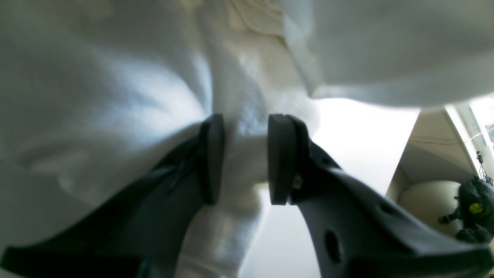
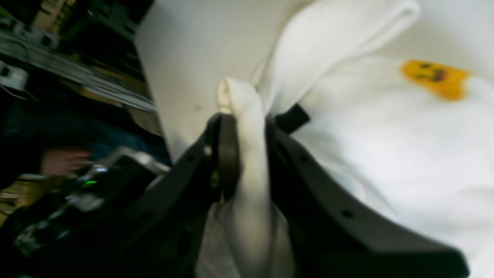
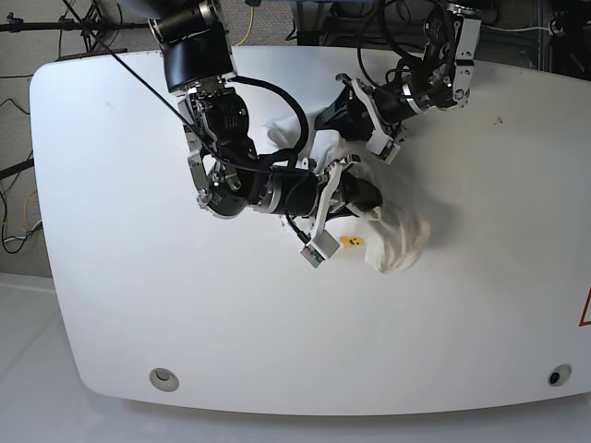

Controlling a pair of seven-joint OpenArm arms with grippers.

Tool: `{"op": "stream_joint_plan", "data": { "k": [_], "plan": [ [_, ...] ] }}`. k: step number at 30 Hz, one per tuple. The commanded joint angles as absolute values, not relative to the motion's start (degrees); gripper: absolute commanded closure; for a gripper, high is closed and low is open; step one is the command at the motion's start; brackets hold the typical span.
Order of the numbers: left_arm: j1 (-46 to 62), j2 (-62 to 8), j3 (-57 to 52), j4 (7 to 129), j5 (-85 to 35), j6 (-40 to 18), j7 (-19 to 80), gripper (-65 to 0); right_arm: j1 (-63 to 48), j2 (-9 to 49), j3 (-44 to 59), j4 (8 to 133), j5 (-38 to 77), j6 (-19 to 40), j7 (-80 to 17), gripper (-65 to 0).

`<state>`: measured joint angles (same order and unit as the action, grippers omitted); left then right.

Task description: Fold the T-shirt properly

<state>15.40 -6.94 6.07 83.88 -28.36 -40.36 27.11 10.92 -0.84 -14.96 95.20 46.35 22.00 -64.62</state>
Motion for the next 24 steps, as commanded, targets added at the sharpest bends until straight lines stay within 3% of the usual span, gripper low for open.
{"op": "stream_joint_plan", "data": {
  "k": [1,14,16,24],
  "plan": [
    [15.38,-7.16,5.89,84.34,-27.19,-40.00,28.08,-18.2,11.78,-1.25,-14.82,96.49,46.85,22.20,-61.95,-7.4],
    [13.02,-7.26,6.08,79.55,-27.47,-40.00,28.08,-18.2,7.60,-1.07,-13.15,97.42,41.10,22.47,-61.43,-17.8],
    [13.38,-7.67,5.69,79.06,-27.75,-40.00,28.08,-18.6,8.34,-0.63,-13.25,96.73,42.69,22.98,-62.11,-23.0],
    [13.23,-7.84,4.52,80.61,-27.71,-40.00,27.95,-19.0,9.38,-0.07,-13.38,96.56,43.29,23.81,-62.24,-33.2]
  ]
}}
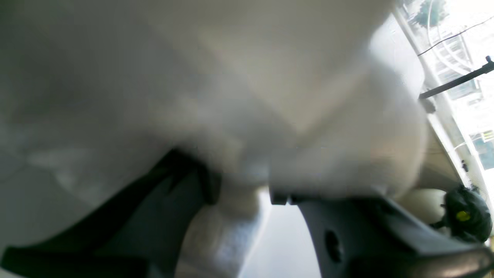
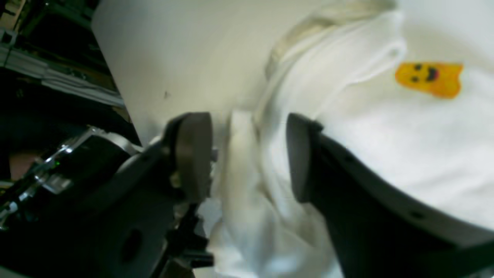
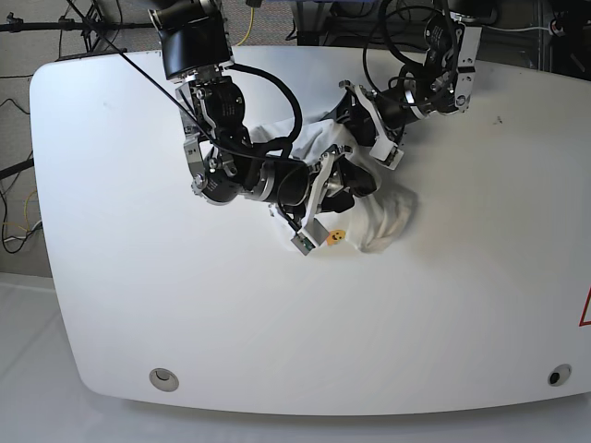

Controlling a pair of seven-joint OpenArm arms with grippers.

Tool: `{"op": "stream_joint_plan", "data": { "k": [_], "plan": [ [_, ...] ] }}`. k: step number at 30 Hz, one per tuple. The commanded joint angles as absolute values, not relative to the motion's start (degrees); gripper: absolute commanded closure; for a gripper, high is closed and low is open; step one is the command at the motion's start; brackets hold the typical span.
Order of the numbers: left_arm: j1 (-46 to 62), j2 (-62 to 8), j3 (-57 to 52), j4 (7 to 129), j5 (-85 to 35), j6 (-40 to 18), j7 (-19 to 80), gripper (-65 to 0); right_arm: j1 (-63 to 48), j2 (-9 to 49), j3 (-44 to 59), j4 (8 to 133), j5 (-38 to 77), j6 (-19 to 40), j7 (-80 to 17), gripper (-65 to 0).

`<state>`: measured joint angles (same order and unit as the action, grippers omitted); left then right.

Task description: Fold the T-shirt properly

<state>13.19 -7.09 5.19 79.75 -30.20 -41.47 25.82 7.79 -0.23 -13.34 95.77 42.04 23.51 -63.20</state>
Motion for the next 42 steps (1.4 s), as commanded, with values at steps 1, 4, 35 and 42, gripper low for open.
{"op": "stream_joint_plan", "data": {
  "k": [1,4,35,42],
  "plan": [
    [13.48,-7.89,4.09,81.83,-27.80,-40.00,27.78,-19.1,10.43,-0.07,-13.49,96.60,43.68,23.75,-62.49,-35.2],
    [13.89,-8.04,3.27,84.10,-28.01,-40.00,27.60,-19.1,12.28,0.13,-13.69,96.53,44.54,23.63,-62.87,-38.1],
    [13.18,-7.04,8.76,81.36,-27.94,-40.00,26.15,-19.1,15.03,-0.78,-21.66,96.39,40.53,22.72,-60.56,-31.7],
    [13.03,-9.02,7.98,83.51,-25.81,-40.00,26.17,-19.2,14.96,-0.04,-21.27,96.50,39.69,22.67,-60.53,-34.4]
  ]
}}
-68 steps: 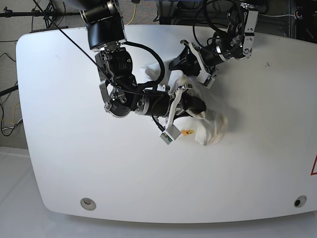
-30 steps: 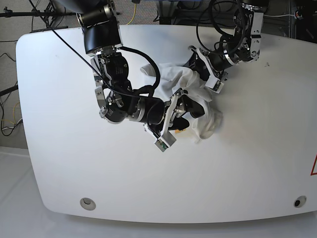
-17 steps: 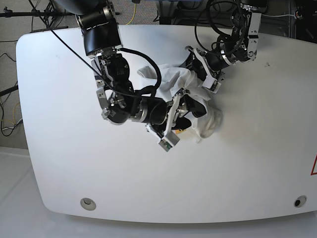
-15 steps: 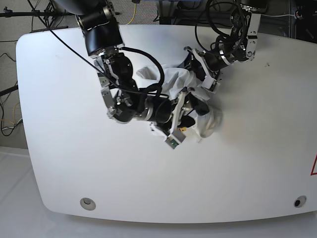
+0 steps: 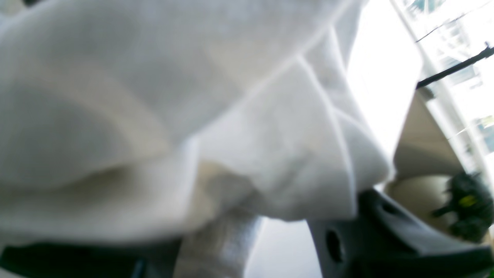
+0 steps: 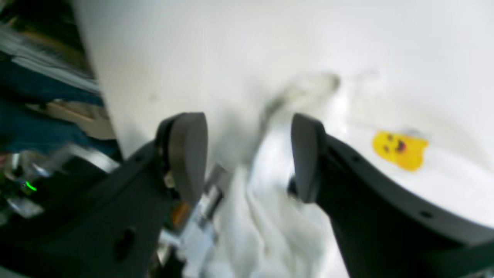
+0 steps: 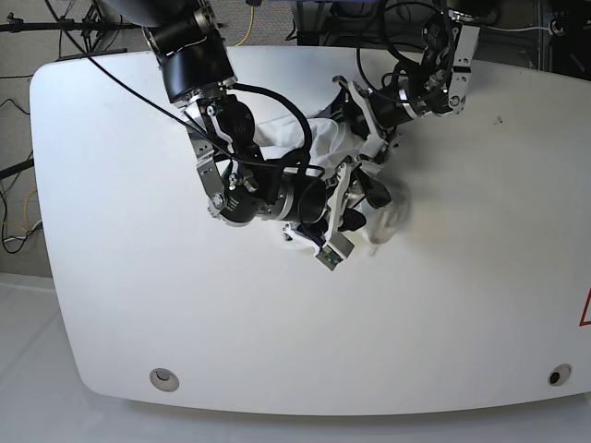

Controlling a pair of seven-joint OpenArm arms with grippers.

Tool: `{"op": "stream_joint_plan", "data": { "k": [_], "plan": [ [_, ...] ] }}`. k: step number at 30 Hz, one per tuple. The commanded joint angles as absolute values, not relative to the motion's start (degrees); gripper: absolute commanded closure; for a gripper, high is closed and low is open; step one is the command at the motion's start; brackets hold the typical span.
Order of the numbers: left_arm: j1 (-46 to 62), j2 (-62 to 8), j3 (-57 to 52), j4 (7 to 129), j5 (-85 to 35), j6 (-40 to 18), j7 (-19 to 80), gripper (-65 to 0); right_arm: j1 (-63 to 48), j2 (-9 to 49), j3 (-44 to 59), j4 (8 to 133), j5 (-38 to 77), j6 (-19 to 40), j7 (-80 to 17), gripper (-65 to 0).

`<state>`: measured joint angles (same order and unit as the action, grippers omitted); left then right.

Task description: Fold the T-shirt properly

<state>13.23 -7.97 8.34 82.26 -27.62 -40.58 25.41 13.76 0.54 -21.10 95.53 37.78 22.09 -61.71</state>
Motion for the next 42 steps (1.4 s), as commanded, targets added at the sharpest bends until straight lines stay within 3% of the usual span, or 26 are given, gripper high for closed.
{"op": "stream_joint_plan", "data": {
  "k": [1,14,29,42],
  "plan": [
    [13.11,-9.62,8.11,84.08,-24.88,-40.00,26.42,-19.3,14.94,-0.11,-21.22,96.38,39.61,22.69,-60.66,-34.3],
    [15.78,-11.03,6.55,86.46,-24.13,-40.00,28.79,-18.0,10.51,2.68,-21.49,94.11,38.11,22.37,-61.76,-33.9],
    [16.92,-11.74,4.00,97.63,-23.87,-40.00,30.11,-18.0,10.77,3.65,-21.23,97.45,38.20,22.29,-61.76,-33.9],
    [17.45,-11.82,-2.42,103.60,-24.04,-40.00,35.03,-18.0,10.77,4.26,-14.64,100.70,38.11,22.29,-61.76,-33.9]
  ]
}}
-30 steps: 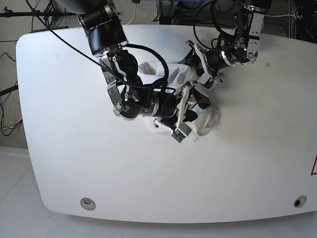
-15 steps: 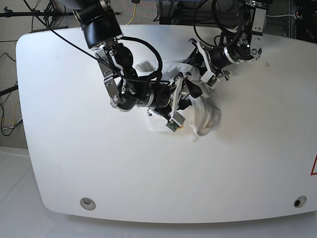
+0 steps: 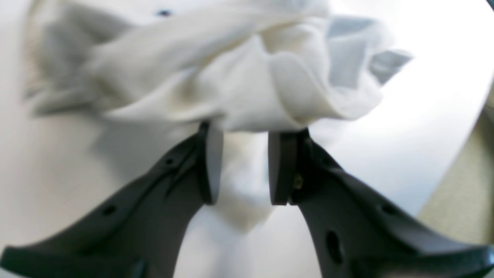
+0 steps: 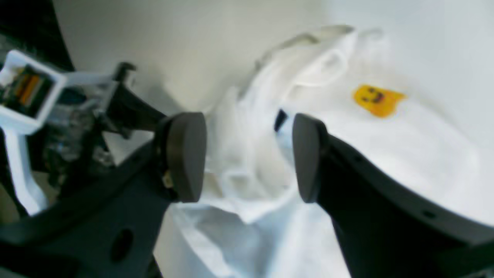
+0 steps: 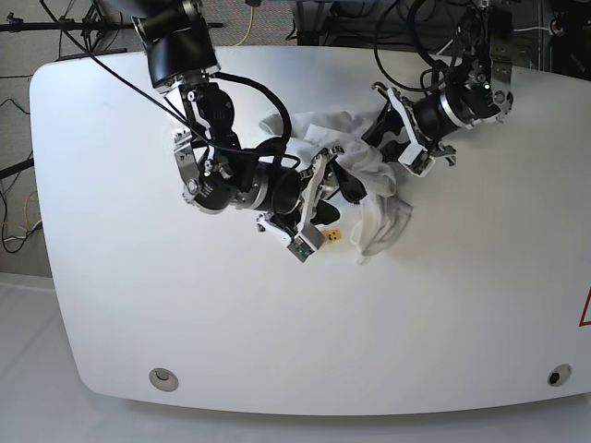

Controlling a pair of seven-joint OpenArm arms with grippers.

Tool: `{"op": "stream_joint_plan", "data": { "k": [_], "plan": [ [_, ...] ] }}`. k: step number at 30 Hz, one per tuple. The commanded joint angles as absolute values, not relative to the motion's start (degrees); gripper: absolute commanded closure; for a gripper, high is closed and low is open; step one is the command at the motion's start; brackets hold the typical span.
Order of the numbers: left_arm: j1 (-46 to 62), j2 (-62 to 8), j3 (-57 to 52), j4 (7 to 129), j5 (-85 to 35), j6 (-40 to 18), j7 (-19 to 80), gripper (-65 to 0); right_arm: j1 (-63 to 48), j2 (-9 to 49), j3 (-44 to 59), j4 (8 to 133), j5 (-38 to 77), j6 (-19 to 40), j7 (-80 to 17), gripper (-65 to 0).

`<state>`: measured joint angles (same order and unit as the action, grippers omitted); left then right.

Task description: Fold the T-shirt properly

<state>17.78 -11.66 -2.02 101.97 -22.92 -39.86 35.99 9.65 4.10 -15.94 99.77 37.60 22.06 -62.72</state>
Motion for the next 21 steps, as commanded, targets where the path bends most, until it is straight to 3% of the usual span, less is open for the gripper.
{"op": "stream_joint_plan", "data": {
  "k": [1,21],
  "plan": [
    [17.45,-11.82,-2.68,103.69,-24.04,-40.00,35.30,-18.0,10.77,4.26,-14.11,100.70,38.11,22.29,-61.76,-33.9],
    [17.45,-11.82,-13.49,103.78,-23.87,-40.00,39.78,-18.6,10.68,6.37,-12.26,97.80,37.85,22.29,-61.67,-33.9]
  ]
}}
